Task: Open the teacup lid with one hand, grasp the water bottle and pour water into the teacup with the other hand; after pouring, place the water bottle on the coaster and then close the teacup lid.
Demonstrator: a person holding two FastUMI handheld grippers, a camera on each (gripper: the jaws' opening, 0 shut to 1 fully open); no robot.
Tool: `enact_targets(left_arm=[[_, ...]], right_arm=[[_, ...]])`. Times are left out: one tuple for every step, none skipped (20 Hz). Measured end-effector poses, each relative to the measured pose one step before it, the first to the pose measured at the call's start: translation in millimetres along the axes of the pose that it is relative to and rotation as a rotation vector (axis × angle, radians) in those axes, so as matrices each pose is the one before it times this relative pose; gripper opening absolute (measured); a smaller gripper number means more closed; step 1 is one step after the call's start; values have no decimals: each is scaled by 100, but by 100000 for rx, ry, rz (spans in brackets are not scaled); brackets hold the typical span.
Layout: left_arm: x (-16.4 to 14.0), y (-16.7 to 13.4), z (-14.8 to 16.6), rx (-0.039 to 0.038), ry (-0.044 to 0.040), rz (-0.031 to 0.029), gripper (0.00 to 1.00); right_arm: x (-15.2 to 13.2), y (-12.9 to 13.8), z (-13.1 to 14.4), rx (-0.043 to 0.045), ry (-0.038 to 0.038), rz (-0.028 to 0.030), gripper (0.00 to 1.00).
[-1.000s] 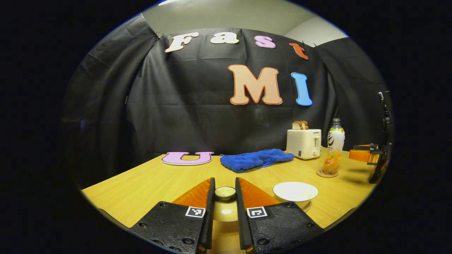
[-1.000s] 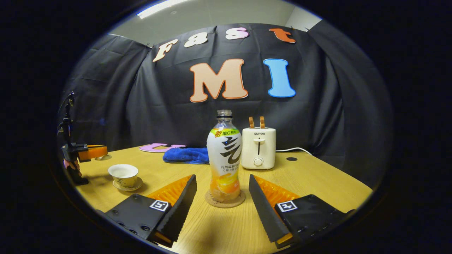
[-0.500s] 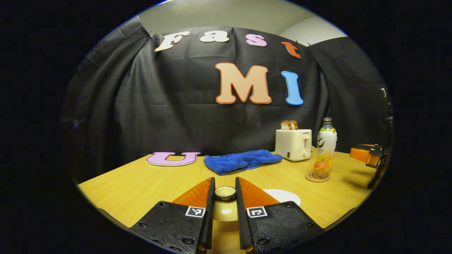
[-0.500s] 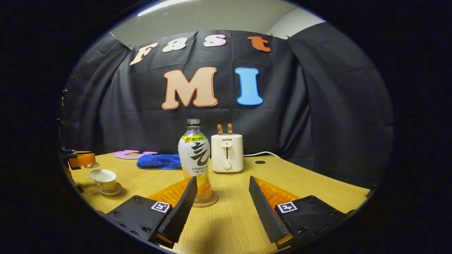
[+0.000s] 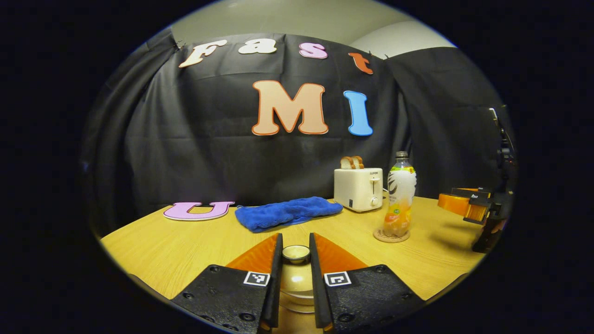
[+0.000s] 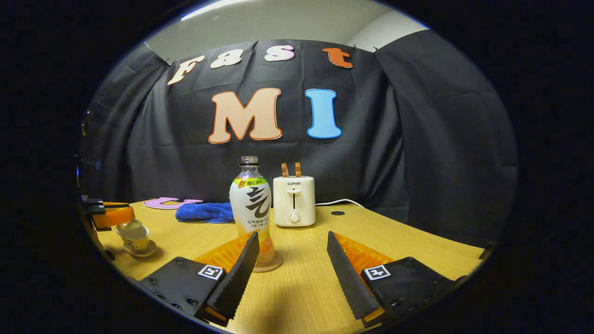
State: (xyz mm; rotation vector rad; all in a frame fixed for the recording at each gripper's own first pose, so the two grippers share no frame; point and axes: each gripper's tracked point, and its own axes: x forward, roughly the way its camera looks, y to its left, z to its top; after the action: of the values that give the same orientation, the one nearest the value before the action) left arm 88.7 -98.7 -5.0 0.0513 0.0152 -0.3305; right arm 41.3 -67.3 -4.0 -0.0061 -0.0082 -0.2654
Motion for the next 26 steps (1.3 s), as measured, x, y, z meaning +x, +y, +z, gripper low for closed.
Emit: enact_targets(left_arm=[[41,-26,11,168,413,-301,28],[-3,17,71,-37,-34,-209,28],[-57,-94,85,-21,-186,-381,28],[5,-94,-198,178,836,-605,28],[-28,-106,-302,467,1840,-723,28],[25,-99,-244,653,1613,-800,28],[10,-43,-146,513,1158,-423,28],[-7,-42,-160,404,1316,53,28],[-61,-16,-262,264,1582,46,28],[94,-79,-233,439,1485,-287,28],[98,-362,-195,508,1383,-599,28],[74,-71,-178,477,1144,3,28],[-58,113,-7,154,383,66,30],[-31,-20,-18,-210,33,-235,30],[-36,-95,65,106,-234,-207,33],[-139,134,110,-303,-421,408,39],[-16,105,135,-277,-783,287,47],[-108,149,87,-430,-906,317,58],[-71,133,222,-412,-1293,511,69],[-174,-10,70,-590,-1157,266,80],[-70,56,271,-398,-1152,273,95],[-133,104,98,-509,-1170,428,100],[-181,149,139,-522,-1122,620,98],[-181,245,170,-621,-1408,762,97],[-241,171,332,-849,-1848,674,97],[-256,167,286,-1016,-2237,534,97]], right_arm=[[18,-16,-29,-12,13,18,94],[10,-24,20,18,12,4,89],[-27,-5,34,-1,-5,1,89],[59,1,-55,11,14,64,89],[7,66,14,-16,19,274,94],[-6,45,-15,35,-4,95,94],[-14,1,36,-4,24,11,94],[3,-5,-28,2,-14,39,94],[17,-10,-41,7,32,66,94],[-29,-3,30,-16,-5,18,94],[70,-29,26,5,15,3,94],[22,13,-61,9,5,5,94],[-66,3,57,-5,-20,6,94],[25,4,-29,-30,29,17,94],[22,-3,5,65,-23,-21,94],[-2,-33,14,-97,-1,40,94],[-56,11,35,112,23,-30,94],[50,3,-121,-75,-30,36,94],[-60,26,81,46,5,-15,94],[74,8,-22,-7,13,21,94],[19,-15,-14,-9,-8,3,94],[9,2,16,5,11,-1,94],[-6,-8,-1,-2,-2,11,94],[2,0,2,-1,3,3,94],[10,-16,38,1,8,1,94],[25,-17,-65,-15,-10,9,94]])
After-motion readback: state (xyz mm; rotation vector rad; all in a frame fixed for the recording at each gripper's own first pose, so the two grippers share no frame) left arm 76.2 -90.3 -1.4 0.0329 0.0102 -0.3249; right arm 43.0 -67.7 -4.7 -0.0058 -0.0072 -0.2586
